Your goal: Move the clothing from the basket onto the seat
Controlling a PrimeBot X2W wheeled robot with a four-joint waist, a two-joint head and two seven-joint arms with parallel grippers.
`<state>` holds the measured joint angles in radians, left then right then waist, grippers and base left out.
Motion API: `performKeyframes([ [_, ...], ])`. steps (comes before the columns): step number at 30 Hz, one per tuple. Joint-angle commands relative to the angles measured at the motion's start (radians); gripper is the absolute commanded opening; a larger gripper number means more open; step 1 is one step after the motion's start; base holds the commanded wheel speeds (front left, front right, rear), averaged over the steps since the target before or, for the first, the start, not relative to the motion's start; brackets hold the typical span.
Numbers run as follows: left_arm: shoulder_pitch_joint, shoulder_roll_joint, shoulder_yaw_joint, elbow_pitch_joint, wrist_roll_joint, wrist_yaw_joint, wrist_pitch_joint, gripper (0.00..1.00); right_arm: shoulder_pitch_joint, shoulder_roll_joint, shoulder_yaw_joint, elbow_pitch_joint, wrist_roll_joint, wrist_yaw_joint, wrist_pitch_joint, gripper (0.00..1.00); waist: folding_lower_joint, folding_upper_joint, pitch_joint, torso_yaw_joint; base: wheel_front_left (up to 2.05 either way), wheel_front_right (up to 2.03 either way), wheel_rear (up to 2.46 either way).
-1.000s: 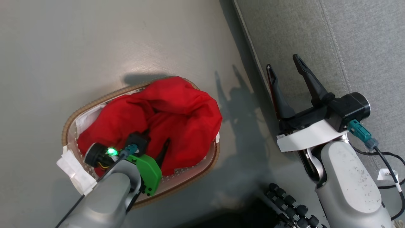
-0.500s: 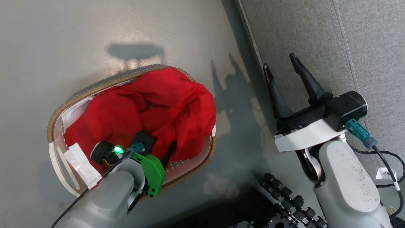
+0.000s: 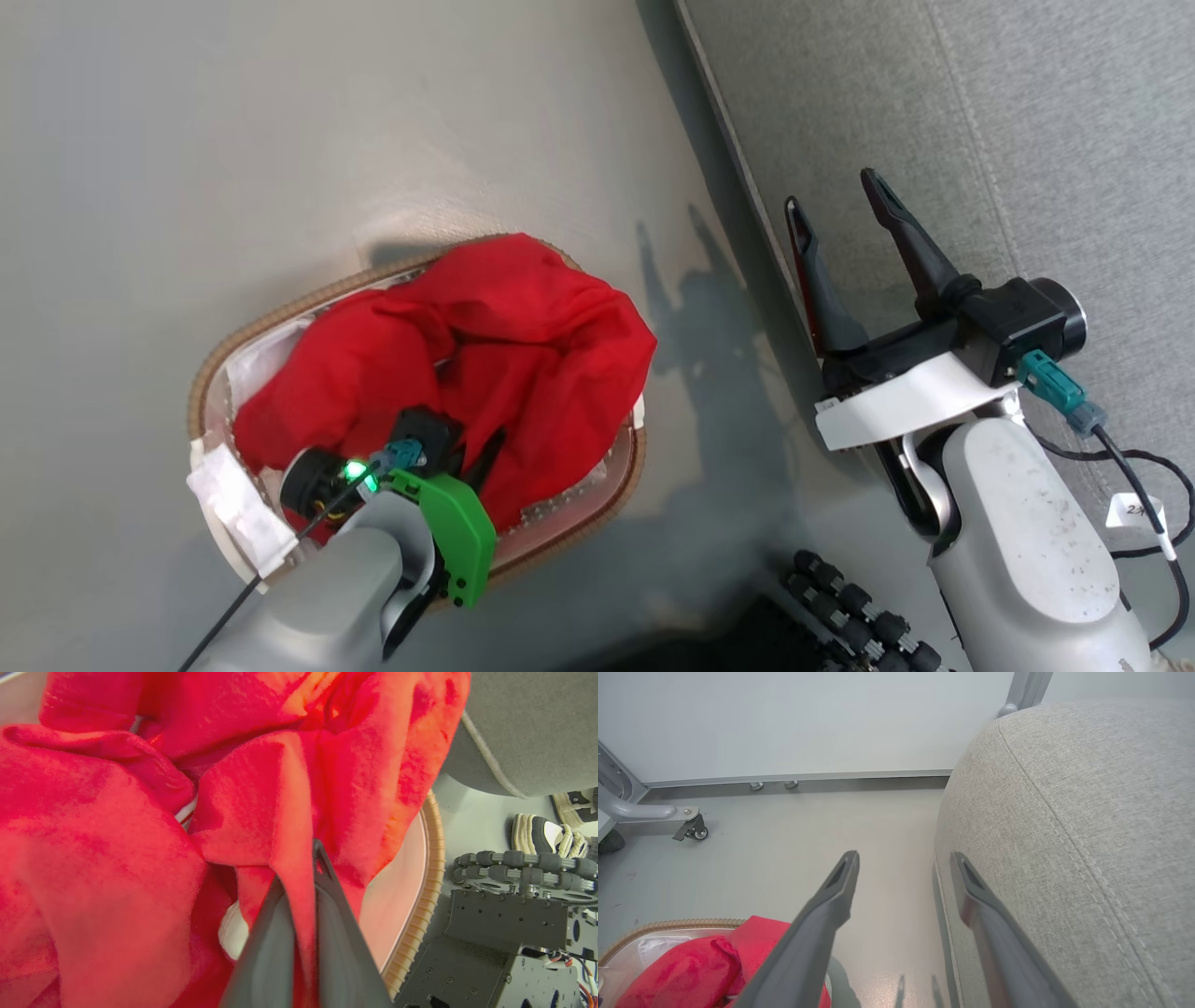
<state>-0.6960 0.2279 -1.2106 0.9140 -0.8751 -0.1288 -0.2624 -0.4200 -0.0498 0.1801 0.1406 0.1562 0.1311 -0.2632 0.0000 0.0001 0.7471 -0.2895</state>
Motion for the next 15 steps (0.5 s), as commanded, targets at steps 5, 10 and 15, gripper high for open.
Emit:
performKeyframes([
  [5,0.088,0.001,0.079,-0.046,0.023,-0.003,-0.002,0.00,0.039,-0.003,-0.011,0.036,-0.016,-0.001,-0.002,1.00,0.0000,-0.0001,-0.182,0.046,0.00,0.00,0.00],
  [10,0.188,-0.021,0.167,-0.081,0.074,-0.003,-0.002,0.00,0.101,-0.003,-0.036,0.066,-0.027,-0.001,-0.002,1.00,0.0000,-0.0001,-0.314,0.078,0.00,0.00,0.00],
  [15,0.269,-0.039,0.248,-0.137,0.140,-0.003,-0.002,0.00,0.168,-0.004,-0.053,0.088,-0.038,-0.001,-0.002,1.00,0.0000,-0.0001,-0.420,0.110,0.00,0.00,0.00],
])
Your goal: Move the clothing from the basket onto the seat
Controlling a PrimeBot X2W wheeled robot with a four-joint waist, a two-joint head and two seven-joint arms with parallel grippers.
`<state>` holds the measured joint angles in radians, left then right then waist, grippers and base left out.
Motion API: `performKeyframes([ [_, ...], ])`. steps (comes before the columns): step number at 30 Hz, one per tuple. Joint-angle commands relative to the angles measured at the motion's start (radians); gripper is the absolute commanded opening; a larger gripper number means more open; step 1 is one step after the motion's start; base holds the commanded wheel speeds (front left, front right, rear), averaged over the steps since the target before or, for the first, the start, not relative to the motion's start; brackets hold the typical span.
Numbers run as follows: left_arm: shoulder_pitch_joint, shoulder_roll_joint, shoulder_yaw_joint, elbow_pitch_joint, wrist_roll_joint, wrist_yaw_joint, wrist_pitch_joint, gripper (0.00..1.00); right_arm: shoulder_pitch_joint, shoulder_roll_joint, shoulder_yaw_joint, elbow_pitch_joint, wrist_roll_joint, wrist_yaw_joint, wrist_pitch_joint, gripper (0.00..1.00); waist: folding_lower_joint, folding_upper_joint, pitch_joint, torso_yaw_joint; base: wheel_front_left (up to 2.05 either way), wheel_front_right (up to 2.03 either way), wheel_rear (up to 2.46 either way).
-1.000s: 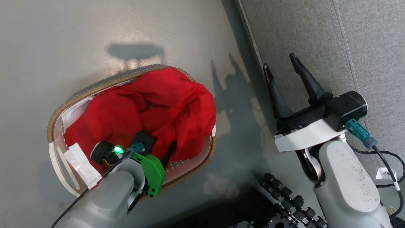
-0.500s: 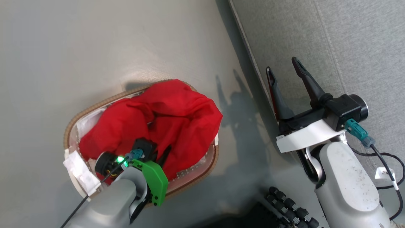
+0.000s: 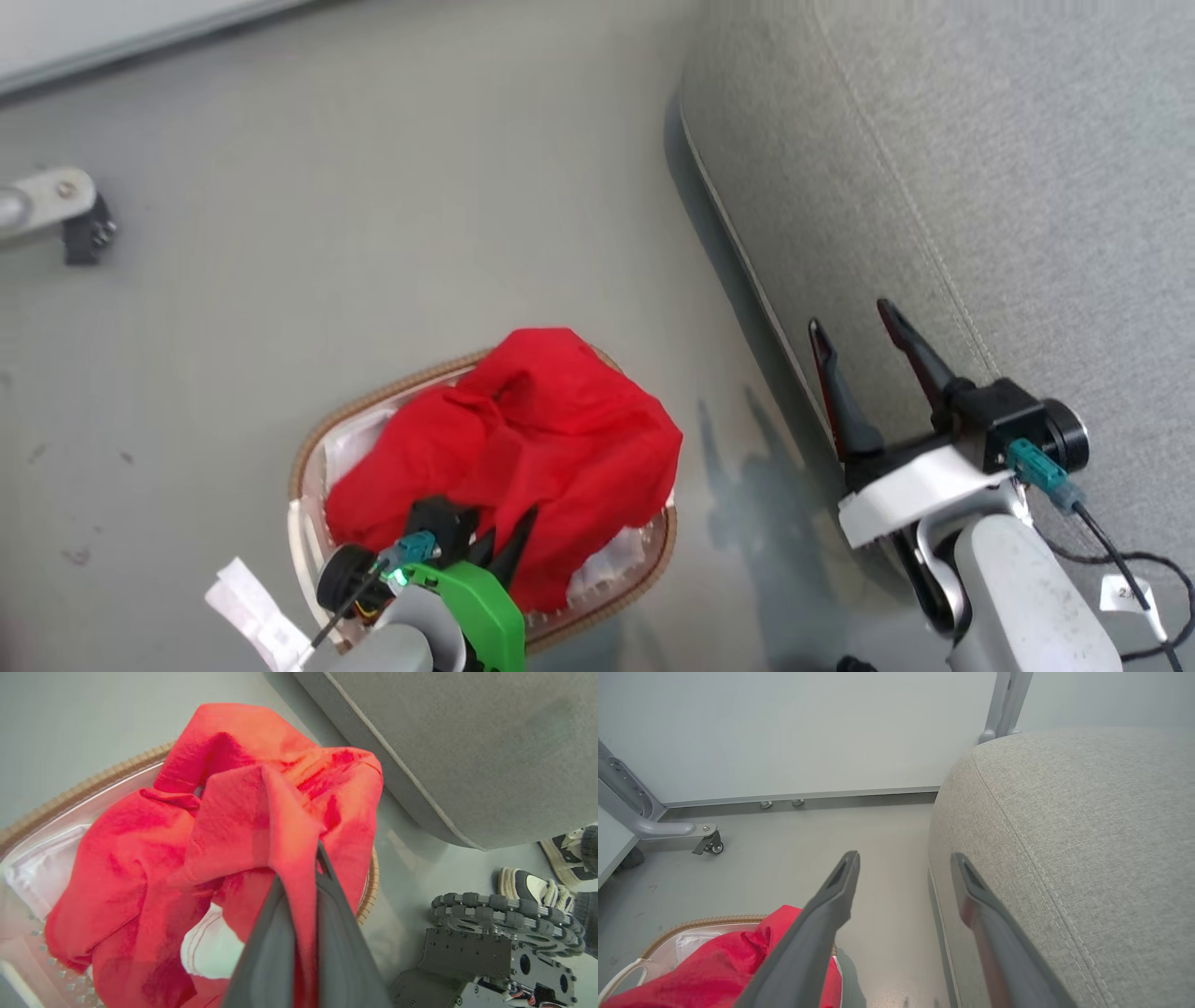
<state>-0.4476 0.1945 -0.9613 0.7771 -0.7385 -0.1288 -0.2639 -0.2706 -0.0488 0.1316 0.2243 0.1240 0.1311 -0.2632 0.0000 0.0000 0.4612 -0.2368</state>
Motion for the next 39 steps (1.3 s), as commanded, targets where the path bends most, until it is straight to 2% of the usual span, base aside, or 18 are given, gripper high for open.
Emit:
performKeyframes([
  [1,0.038,-0.006,0.020,-0.016,0.022,-0.003,-0.001,0.00,0.030,-0.005,-0.006,0.009,-0.007,-0.001,-0.002,1.00,0.0000,0.0000,-0.152,0.062,0.00,0.00,0.00],
  [14,0.185,-0.043,0.262,-0.181,0.171,-0.003,-0.001,0.00,0.145,-0.004,-0.006,0.050,-0.012,-0.001,-0.002,1.00,0.0000,0.0000,-0.327,0.096,0.00,0.00,0.00],
  [21,0.179,-0.062,0.361,-0.310,0.243,-0.003,-0.001,0.00,0.197,-0.004,-0.005,0.072,-0.010,-0.001,-0.002,1.00,0.0000,0.0000,-0.394,0.122,0.00,0.00,0.00],
  [31,0.117,-0.080,0.437,-0.472,0.314,-0.003,-0.001,0.00,0.243,-0.004,0.047,0.097,-0.007,-0.001,-0.002,1.00,0.0000,0.0000,-0.453,0.155,0.00,0.00,0.00],
  [39,0.062,-0.101,0.443,-0.538,0.343,-0.003,-0.001,0.00,0.233,-0.004,0.153,0.102,-0.013,-0.001,-0.002,1.00,0.0000,0.0000,-0.467,0.175,0.00,0.00,0.00],
])
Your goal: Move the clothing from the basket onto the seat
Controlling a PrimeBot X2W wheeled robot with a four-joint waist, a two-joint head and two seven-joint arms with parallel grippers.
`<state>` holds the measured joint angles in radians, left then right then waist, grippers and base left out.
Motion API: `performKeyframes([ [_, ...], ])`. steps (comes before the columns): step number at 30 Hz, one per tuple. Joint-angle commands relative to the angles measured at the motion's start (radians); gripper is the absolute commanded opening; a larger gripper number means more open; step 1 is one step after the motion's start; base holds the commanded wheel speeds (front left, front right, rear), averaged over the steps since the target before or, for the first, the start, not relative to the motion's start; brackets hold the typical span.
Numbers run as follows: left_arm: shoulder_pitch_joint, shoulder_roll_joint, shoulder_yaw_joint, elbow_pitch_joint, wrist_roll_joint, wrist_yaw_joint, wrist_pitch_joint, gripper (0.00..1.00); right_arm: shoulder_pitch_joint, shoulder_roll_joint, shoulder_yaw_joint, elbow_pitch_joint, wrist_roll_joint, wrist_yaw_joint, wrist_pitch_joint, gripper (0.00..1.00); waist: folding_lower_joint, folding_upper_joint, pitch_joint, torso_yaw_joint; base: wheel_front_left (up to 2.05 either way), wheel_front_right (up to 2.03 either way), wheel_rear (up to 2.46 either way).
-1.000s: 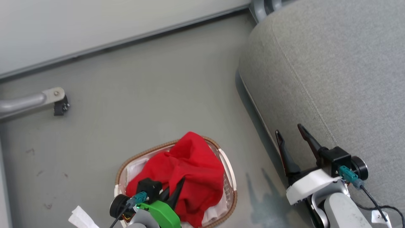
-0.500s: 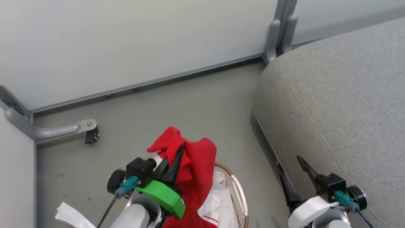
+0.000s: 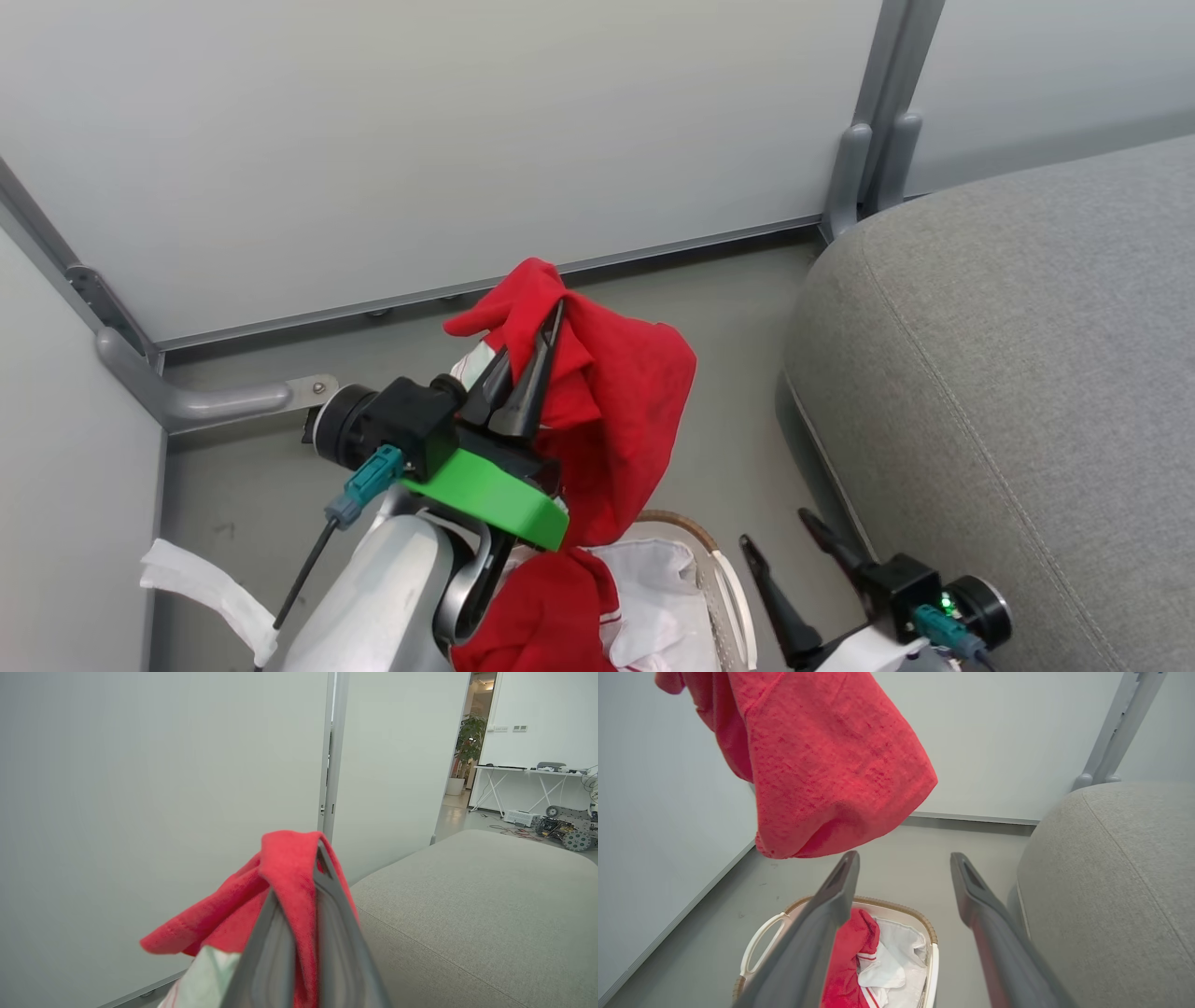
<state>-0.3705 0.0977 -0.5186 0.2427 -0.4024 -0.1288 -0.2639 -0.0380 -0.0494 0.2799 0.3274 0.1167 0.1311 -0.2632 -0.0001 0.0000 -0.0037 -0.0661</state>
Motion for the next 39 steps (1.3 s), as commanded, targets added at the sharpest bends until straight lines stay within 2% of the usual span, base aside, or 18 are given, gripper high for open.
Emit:
performKeyframes([
  [1,-0.021,-0.006,-0.003,-0.009,0.007,-0.003,-0.001,0.00,-0.009,-0.004,0.023,-0.003,-0.002,-0.001,-0.002,1.00,0.0001,0.0000,-0.002,0.007,0.00,0.00,0.00],
  [10,-0.035,-0.021,-0.034,-0.022,0.002,-0.003,-0.001,0.00,-0.135,-0.004,0.185,-0.018,0.045,-0.001,-0.002,1.00,0.0001,0.0000,0.004,0.037,0.00,0.00,0.00],
  [28,-0.056,-0.042,-0.136,-0.022,-0.048,-0.003,-0.001,0.00,-0.276,-0.004,0.224,0.093,0.056,-0.001,-0.002,1.00,0.0001,0.0000,0.011,0.111,0.00,0.00,0.00],
  [29,-0.055,-0.042,-0.139,-0.021,-0.052,-0.003,-0.001,0.00,-0.279,-0.004,0.227,0.101,0.059,-0.001,-0.002,0.97,0.0001,0.0000,0.011,0.113,0.00,0.00,0.00],
  [30,-0.054,-0.043,-0.142,-0.021,-0.059,-0.003,-0.001,0.00,-0.281,-0.004,0.232,0.113,0.070,-0.001,-0.002,0.34,0.0001,0.0000,0.011,0.116,0.00,0.00,0.00],
  [31,-0.054,-0.044,-0.145,-0.021,-0.062,-0.003,-0.001,0.00,-0.283,-0.004,0.237,0.124,0.074,-0.001,-0.002,0.00,0.0001,0.0000,0.011,0.118,0.00,0.00,0.00],
  [39,-0.048,-0.046,-0.143,-0.014,-0.065,-0.003,-0.001,0.00,-0.293,-0.004,0.244,0.151,0.117,-0.001,-0.002,0.00,0.0001,0.0000,0.013,0.122,0.00,0.00,0.00],
])
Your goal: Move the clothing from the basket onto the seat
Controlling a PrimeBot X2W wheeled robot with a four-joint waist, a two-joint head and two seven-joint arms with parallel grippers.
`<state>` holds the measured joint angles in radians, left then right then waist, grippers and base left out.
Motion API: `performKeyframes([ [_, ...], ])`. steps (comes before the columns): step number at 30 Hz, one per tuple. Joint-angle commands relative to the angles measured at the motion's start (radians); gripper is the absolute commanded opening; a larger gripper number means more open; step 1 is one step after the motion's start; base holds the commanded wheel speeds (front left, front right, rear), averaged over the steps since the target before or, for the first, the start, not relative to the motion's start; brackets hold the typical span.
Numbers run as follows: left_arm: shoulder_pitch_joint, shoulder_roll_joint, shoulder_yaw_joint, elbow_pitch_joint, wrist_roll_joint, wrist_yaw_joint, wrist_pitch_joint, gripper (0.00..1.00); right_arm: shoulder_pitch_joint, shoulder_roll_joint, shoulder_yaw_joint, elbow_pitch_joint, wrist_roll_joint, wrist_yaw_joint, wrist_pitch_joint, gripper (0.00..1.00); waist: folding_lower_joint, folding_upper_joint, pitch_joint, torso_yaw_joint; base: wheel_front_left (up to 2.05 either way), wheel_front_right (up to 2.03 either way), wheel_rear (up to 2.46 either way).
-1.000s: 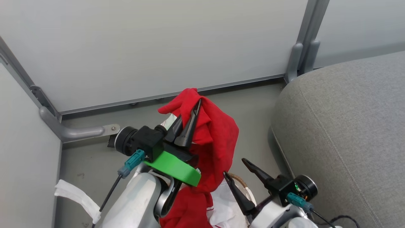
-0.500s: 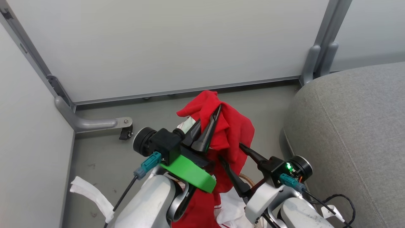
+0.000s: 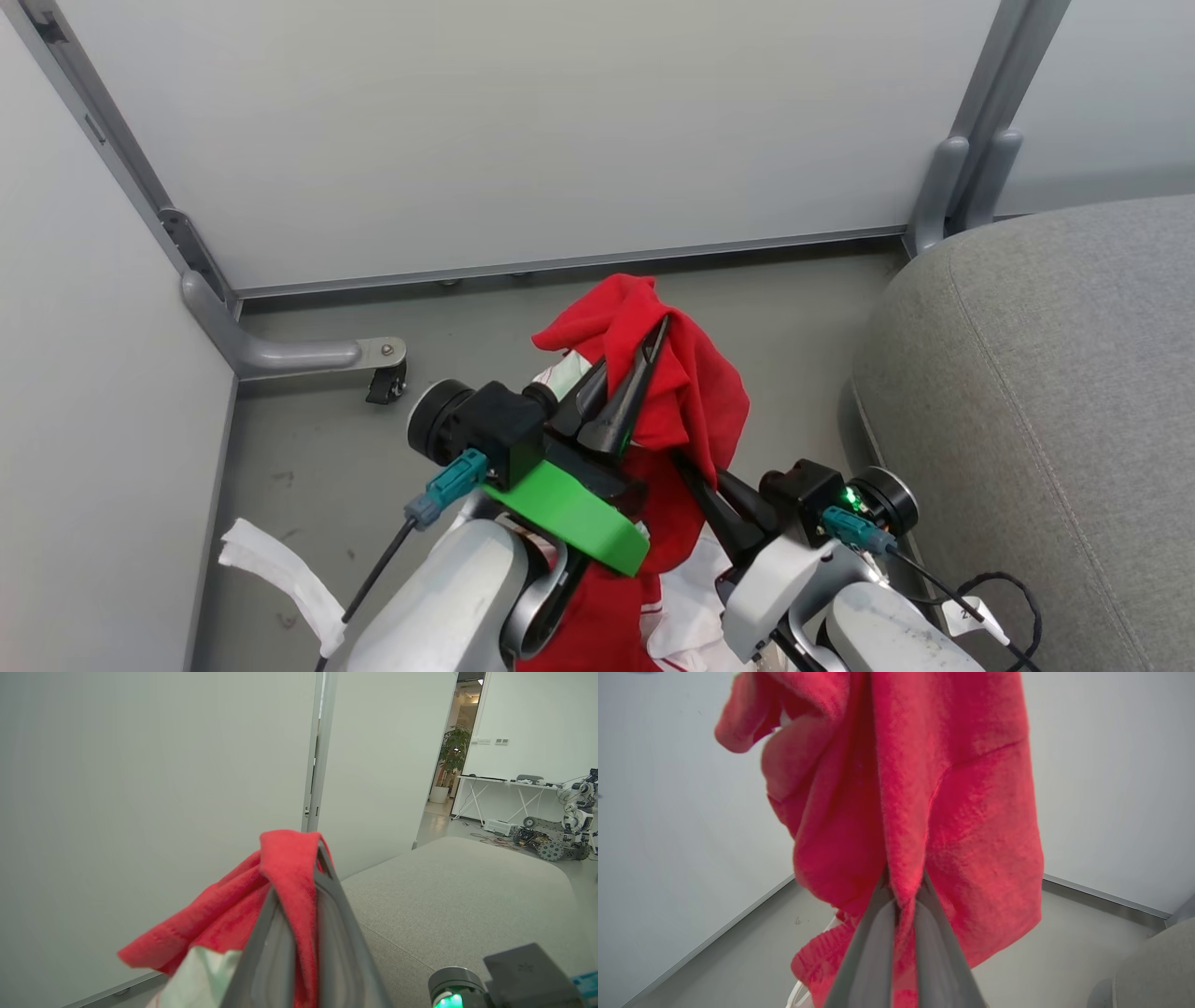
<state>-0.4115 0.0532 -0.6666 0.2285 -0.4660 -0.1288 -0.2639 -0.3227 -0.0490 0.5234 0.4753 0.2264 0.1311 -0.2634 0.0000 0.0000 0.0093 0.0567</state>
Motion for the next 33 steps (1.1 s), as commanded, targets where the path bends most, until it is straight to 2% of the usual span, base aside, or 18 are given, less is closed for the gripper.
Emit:
performKeyframes([
  [1,-0.006,-0.001,0.008,0.001,0.001,-0.003,-0.001,0.00,-0.009,-0.004,0.002,0.004,0.007,-0.001,-0.002,0.00,0.0000,0.0000,0.001,-0.002,0.00,0.00,0.00],
  [9,0.008,-0.002,0.020,0.008,0.016,-0.003,-0.001,0.00,-0.003,-0.004,-0.006,-0.015,0.019,-0.001,-0.002,0.00,0.0000,0.0000,0.007,-0.019,0.00,0.00,0.00],
  [10,0.010,-0.002,0.026,0.006,0.021,-0.003,-0.001,0.28,-0.001,-0.004,-0.011,-0.020,0.020,-0.001,-0.002,0.00,0.0000,0.0000,0.008,-0.023,0.00,0.00,0.00],
  [11,0.015,-0.002,0.030,0.011,0.019,-0.003,-0.001,0.76,0.001,-0.004,-0.015,-0.025,0.021,-0.001,-0.002,0.00,0.0000,0.0000,0.010,-0.028,0.00,0.00,0.00],
  [12,0.014,-0.002,0.035,0.011,0.025,-0.003,-0.001,1.00,0.004,-0.004,-0.018,-0.031,0.020,-0.001,-0.002,0.00,0.0000,0.0000,0.010,-0.035,0.00,0.00,0.00],
  [19,0.032,0.006,0.064,0.017,0.068,-0.003,-0.001,1.00,0.039,-0.004,-0.060,-0.083,0.008,-0.001,-0.002,0.00,0.0000,0.0000,0.019,-0.126,0.00,0.00,0.00],
  [33,0.115,0.024,0.134,-0.013,0.121,-0.003,-0.001,1.00,0.112,-0.003,-0.154,-0.182,-0.002,-0.001,-0.002,0.00,0.0000,0.0000,0.068,-0.476,0.00,0.00,0.00],
])
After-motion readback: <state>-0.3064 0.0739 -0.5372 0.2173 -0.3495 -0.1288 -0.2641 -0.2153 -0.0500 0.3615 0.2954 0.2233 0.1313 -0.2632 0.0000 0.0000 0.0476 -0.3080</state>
